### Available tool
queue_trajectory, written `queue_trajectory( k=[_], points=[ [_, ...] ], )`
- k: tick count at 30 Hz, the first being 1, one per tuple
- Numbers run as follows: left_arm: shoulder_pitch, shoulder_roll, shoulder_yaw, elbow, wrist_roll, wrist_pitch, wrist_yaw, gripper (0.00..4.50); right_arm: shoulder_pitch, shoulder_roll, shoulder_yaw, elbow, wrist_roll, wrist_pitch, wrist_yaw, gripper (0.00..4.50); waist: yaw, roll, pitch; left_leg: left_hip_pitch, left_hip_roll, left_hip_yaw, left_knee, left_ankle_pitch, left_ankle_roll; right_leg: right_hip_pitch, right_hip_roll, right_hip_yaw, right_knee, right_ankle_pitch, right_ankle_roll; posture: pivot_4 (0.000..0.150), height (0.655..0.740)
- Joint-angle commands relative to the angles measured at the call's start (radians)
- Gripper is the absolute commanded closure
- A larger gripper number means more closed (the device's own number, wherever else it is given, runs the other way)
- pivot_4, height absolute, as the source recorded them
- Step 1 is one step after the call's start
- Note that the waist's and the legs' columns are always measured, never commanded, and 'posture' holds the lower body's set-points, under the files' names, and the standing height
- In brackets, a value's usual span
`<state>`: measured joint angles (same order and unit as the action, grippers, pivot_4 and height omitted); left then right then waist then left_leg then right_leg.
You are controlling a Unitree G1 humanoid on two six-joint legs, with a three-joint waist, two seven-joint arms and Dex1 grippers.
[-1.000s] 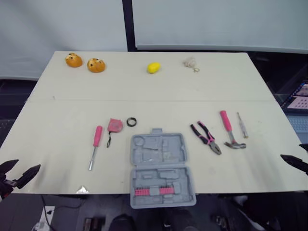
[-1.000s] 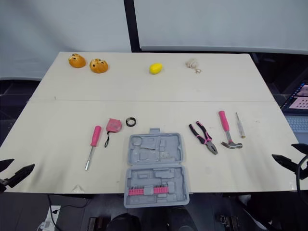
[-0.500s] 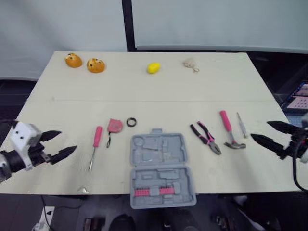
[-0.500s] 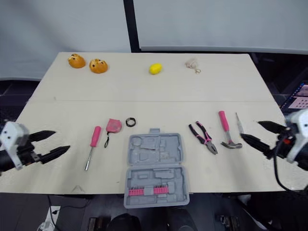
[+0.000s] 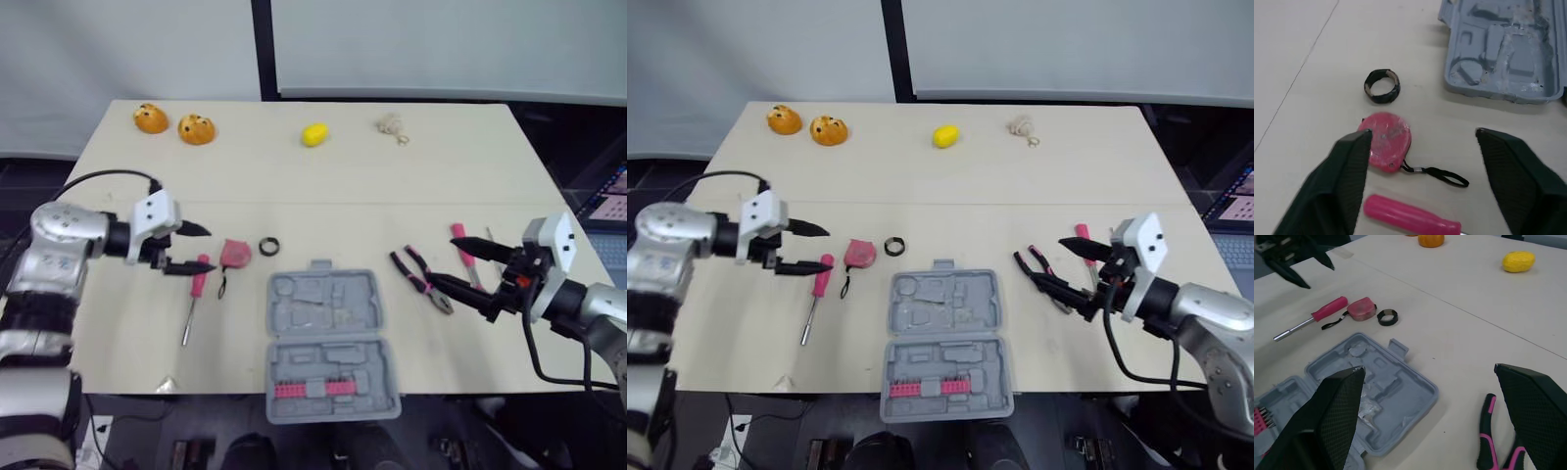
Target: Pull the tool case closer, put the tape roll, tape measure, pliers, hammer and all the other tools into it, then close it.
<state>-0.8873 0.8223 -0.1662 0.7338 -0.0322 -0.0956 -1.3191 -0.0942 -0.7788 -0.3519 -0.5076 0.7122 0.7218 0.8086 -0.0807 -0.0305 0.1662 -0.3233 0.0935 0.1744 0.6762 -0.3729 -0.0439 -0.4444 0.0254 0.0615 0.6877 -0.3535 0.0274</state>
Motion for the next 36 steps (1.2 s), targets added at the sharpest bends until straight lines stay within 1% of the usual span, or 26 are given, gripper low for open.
queue_trajectory(
  k=[1, 4, 7, 11, 14, 16, 21, 25, 29, 35, 36],
  points=[
    [-0.118, -0.055, -0.074, 0.193, 0.125, -0.144, 0.036, 1.77, -0.005, 0.006, 0.021, -0.044, -0.005, -0.027, -0.018, 0.00, -0.004, 0.000, 0.000, 0.000, 0.000, 0.000, 0.001, 0.000, 0.000, 0.000, 0.000, 0.001, 0.001, 0.000, 0.000, 0.150, 0.7400],
    [-0.218, -0.127, -0.126, 0.338, 0.208, -0.222, 0.089, 1.77, 0.000, 0.014, 0.042, -0.054, -0.015, -0.043, -0.027, 0.00, -0.002, 0.000, 0.000, 0.000, 0.000, 0.000, 0.001, 0.000, 0.000, 0.000, 0.000, 0.001, 0.002, 0.000, 0.000, 0.150, 0.7400],
    [-0.287, -0.189, -0.160, 0.443, 0.278, -0.258, 0.170, 1.77, 0.011, 0.020, 0.052, -0.065, -0.023, -0.059, -0.039, 0.00, -0.002, 0.000, 0.000, 0.000, 0.001, 0.000, 0.001, 0.000, 0.000, -0.001, 0.000, 0.001, 0.001, 0.000, 0.000, 0.150, 0.7400],
    [-0.334, -0.246, -0.190, 0.520, 0.346, -0.280, 0.252, 1.77, 0.036, 0.027, 0.046, -0.086, -0.020, -0.068, -0.056, 0.00, -0.002, -0.001, 0.000, 0.000, 0.001, 0.000, 0.001, 0.000, 0.000, -0.001, 0.000, 0.001, 0.001, 0.000, 0.000, 0.150, 0.7400],
    [-0.357, -0.300, -0.228, 0.566, 0.413, -0.271, 0.339, 1.77, 0.073, 0.031, 0.032, -0.111, -0.021, -0.073, -0.072, 0.00, 0.002, -0.001, 0.000, 0.000, 0.001, 0.000, 0.002, 0.000, 0.000, -0.001, 0.000, 0.001, 0.002, 0.000, 0.000, 0.150, 0.7400],
    [-0.359, -0.323, -0.253, 0.587, 0.457, -0.269, 0.395, 1.77, 0.090, 0.034, 0.024, -0.128, -0.017, -0.073, -0.087, 0.00, 0.002, -0.001, 0.000, 0.000, 0.001, 0.000, 0.002, 0.000, 0.000, -0.001, 0.000, 0.001, 0.002, 0.000, 0.000, 0.150, 0.7400],
    [-0.357, -0.361, -0.284, 0.613, 0.524, -0.267, 0.479, 1.77, 0.116, 0.036, 0.012, -0.160, -0.009, -0.067, -0.113, 0.00, -0.001, -0.001, 0.000, 0.000, 0.001, 0.000, 0.002, 0.000, 0.000, -0.001, 0.000, 0.002, 0.003, 0.000, 0.000, 0.150, 0.7400],
    [-0.355, -0.392, -0.305, 0.625, 0.571, -0.263, 0.532, 1.77, 0.133, 0.034, 0.001, -0.183, 0.001, -0.061, -0.129, 0.00, 0.007, -0.001, 0.000, 0.000, 0.001, 0.000, 0.002, 0.000, 0.000, -0.001, 0.000, 0.002, 0.003, 0.000, 0.000, 0.150, 0.7400],
    [-0.353, -0.421, -0.304, 0.632, 0.595, -0.246, 0.566, 1.77, 0.143, 0.034, -0.007, -0.198, 0.009, -0.055, -0.141, 0.00, 0.024, -0.001, 0.000, 0.001, 0.000, 0.000, 0.003, 0.000, 0.000, 0.000, 0.000, 0.002, 0.004, 0.000, 0.000, 0.150, 0.7400],
    [-0.341, -0.444, -0.316, 0.637, 0.628, -0.233, 0.599, 1.77, 0.154, 0.035, -0.020, -0.216, 0.031, -0.047, -0.168, 0.00, 0.034, -0.001, 0.000, 0.002, 0.000, 0.001, 0.004, 0.000, 0.000, 0.000, -0.001, 0.002, 0.005, 0.000, 0.000, 0.150, 0.7400],
    [-0.340, -0.445, -0.316, 0.637, 0.629, -0.234, 0.599, 2.04, 0.158, 0.034, -0.024, -0.219, 0.033, -0.047, -0.171, 0.00, 0.035, -0.001, -0.001, 0.002, 0.000, 0.001, 0.004, 0.000, 0.000, 0.001, -0.001, 0.002, 0.005, 0.000, 0.000, 0.150, 0.7400]
  ],
)
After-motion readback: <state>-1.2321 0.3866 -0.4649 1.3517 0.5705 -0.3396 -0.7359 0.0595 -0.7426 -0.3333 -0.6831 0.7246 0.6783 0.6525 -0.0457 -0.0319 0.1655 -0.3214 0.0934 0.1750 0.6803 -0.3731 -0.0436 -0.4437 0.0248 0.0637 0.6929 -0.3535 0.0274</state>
